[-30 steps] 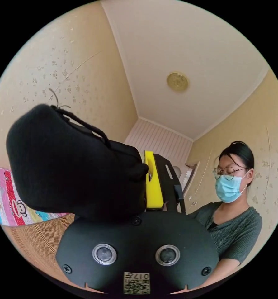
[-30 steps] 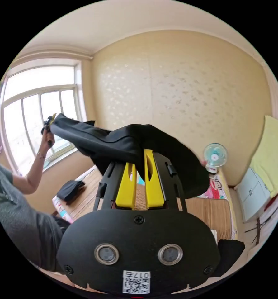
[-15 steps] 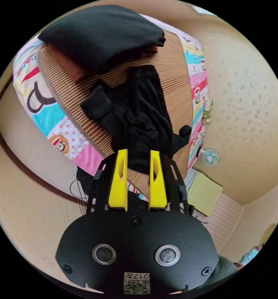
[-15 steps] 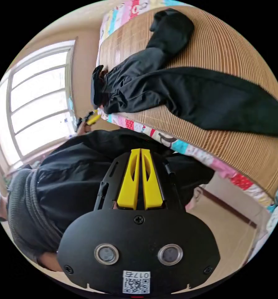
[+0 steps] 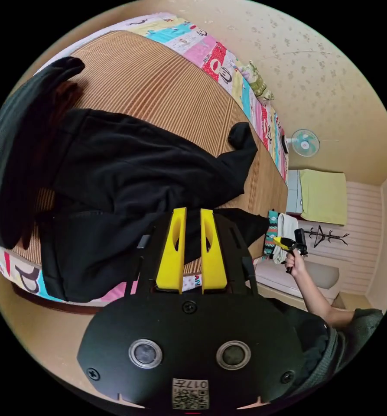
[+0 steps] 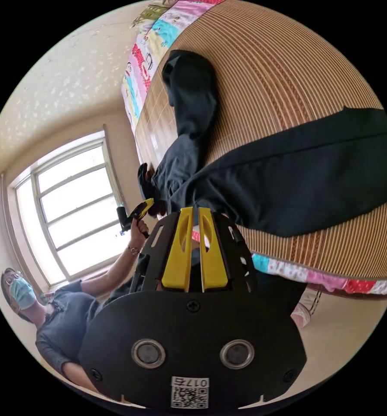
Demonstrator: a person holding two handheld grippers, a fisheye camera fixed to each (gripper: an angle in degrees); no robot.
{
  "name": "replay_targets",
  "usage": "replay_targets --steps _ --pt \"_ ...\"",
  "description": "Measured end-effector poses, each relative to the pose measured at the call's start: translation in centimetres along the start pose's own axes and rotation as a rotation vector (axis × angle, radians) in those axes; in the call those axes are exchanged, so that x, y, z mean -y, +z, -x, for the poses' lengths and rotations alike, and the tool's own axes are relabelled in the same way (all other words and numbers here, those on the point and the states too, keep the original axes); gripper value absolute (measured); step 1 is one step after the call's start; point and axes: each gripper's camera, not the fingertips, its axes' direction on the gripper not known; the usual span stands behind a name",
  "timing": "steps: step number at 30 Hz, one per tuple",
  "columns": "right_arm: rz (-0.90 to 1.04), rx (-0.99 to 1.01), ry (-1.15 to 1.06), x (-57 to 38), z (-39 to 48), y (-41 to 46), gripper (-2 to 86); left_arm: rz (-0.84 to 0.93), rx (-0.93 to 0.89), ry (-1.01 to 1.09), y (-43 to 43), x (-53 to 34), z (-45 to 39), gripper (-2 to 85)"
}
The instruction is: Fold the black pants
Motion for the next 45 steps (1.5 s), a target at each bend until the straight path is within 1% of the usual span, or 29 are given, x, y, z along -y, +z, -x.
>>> replay_targets --steps 3,5,7,8,10,13,15,16,18,19,21,22,23,24,26,29,30,32,33,34,35,36,37,38,39,41,43,44,45 --pt "-0.024 -0.017 0.048 4.7 -0.8 -0.6 9.0 0.082 0.070 0.038 1.7 4.1 -2.7 6.2" --pt "-0.015 -0.041 0.074 9.1 -1.3 -0.8 11.1 0.163 0.126 -0.008 3.3 5.4 -2.6 5.5" --pt "-0.015 -0.046 0.086 12.4 -1.2 -1.1 11.8 0.271 0.250 -0.106 5.1 5.1 -0.9 1.0" --pt "-0.030 -0.038 0.095 14.4 -1.1 -1.5 12.0 0.277 0.240 -0.110 5.2 4.8 -0.6 0.6" --pt "-0.075 -0.031 0.098 17.0 -0.4 -2.3 12.1 0.236 0.203 -0.095 3.6 3.5 -0.3 -0.6" --pt "-0.125 -0.068 0.105 20.7 1.0 -2.7 11.3 0.252 0.251 -0.027 1.5 2.8 -1.9 -0.9" --pt "-0.096 -0.076 0.127 22.3 1.3 -2.1 8.5 0.269 0.262 -0.017 0.4 2.1 -2.5 -0.9" --pt "-0.065 -0.046 0.130 23.1 1.3 -1.6 5.1 0.281 0.255 -0.021 -0.4 1.7 -2.5 -0.9" --pt "0.005 0.112 0.101 23.7 1.6 -0.8 4.0 0.282 0.223 -0.047 -1.7 1.1 -2.3 -0.9" --pt "-0.012 0.202 0.055 23.3 2.5 -1.2 3.6 0.268 0.191 -0.070 -2.8 0.8 -2.1 -0.9" --pt "-0.126 0.223 -0.015 21.2 4.9 -3.4 3.2 0.231 0.149 -0.085 -4.4 0.4 -2.0 -0.8" --pt "-0.226 0.188 -0.066 18.7 7.5 -5.7 2.9 0.198 0.135 -0.082 -5.6 0.1 -2.2 -0.7" --pt "-0.337 0.101 -0.131 15.4 11.0 -8.2 2.6 0.179 0.131 -0.077 -6.3 0.0 -2.3 -0.6" --pt "-0.388 0.039 -0.170 13.6 13.0 -9.5 2.6 0.142 0.121 -0.065 -7.6 -0.1 -2.7 -0.2" --pt "-0.550 -0.255 -0.381 5.8 22.2 -12.9 2.5 0.090 0.109 -0.051 -9.5 0.0 -3.2 0.9" --pt "-0.652 -0.497 -0.588 -0.1 31.0 -13.2 2.8 -0.007 0.121 -0.032 -12.6 0.8 -4.3 2.5" --pt "-0.661 -0.538 -0.618 -0.4 32.1 -13.0 2.9 -0.033 0.120 -0.017 -13.5 1.5 -4.8 2.3" --pt "-0.614 -0.699 -0.654 2.3 34.6 -11.6 3.7 -0.047 0.125 -0.003 -14.2 3.0 -5.5 2.8" --pt "-0.583 -0.736 -0.626 3.9 34.6 -11.3 4.1 -0.047 0.138 -0.003 -14.3 4.2 -5.9 4.3" --pt "-0.503 -0.788 -0.511 7.9 33.5 -10.7 4.9 -0.058 0.145 0.002 -14.4 5.3 -6.4 5.5" --pt "-0.373 -0.807 -0.392 12.4 31.4 -10.2 6.4 -0.068 0.142 0.007 -14.5 5.9 -6.7 5.8" --pt "-0.285 -0.807 -0.345 14.6 30.0 -9.9 7.2 -0.104 0.131 0.015 -15.0 6.9 -7.3 6.3" --pt "-0.121 -0.783 -0.251 18.2 27.3 -9.4 9.6 -0.150 0.116 0.020 -15.7 7.8 -7.9 6.4" --pt "-0.046 -0.710 -0.176 20.0 25.2 -9.8 11.2 -0.171 0.111 0.020 -16.0 8.3 -8.2 6.4" --pt "-0.055 -0.656 -0.166 20.1 24.6 -10.4 11.6 -0.208 0.109 0.016 -16.7 9.1 -8.8 6.4" --pt "-0.177 -0.429 -0.259 17.7 24.0 -13.5 10.9 -0.265 0.109 0.010 -17.6 10.2 -9.6 6.4" --pt "-0.232 -0.392 -0.259 15.5 22.8 -15.1 9.0 -0.239 0.145 -0.010 -17.3 11.8 -10.0 6.5" --pt "-0.241 -0.412 -0.221 14.2 21.4 -15.6 10.2 -0.213 0.164 -0.016 -16.8 12.3 -9.9 6.4" --pt "-0.239 -0.425 -0.198 13.6 20.6 -15.7 10.9 -0.140 0.215 -0.023 -15.4 13.2 -9.7 6.3"
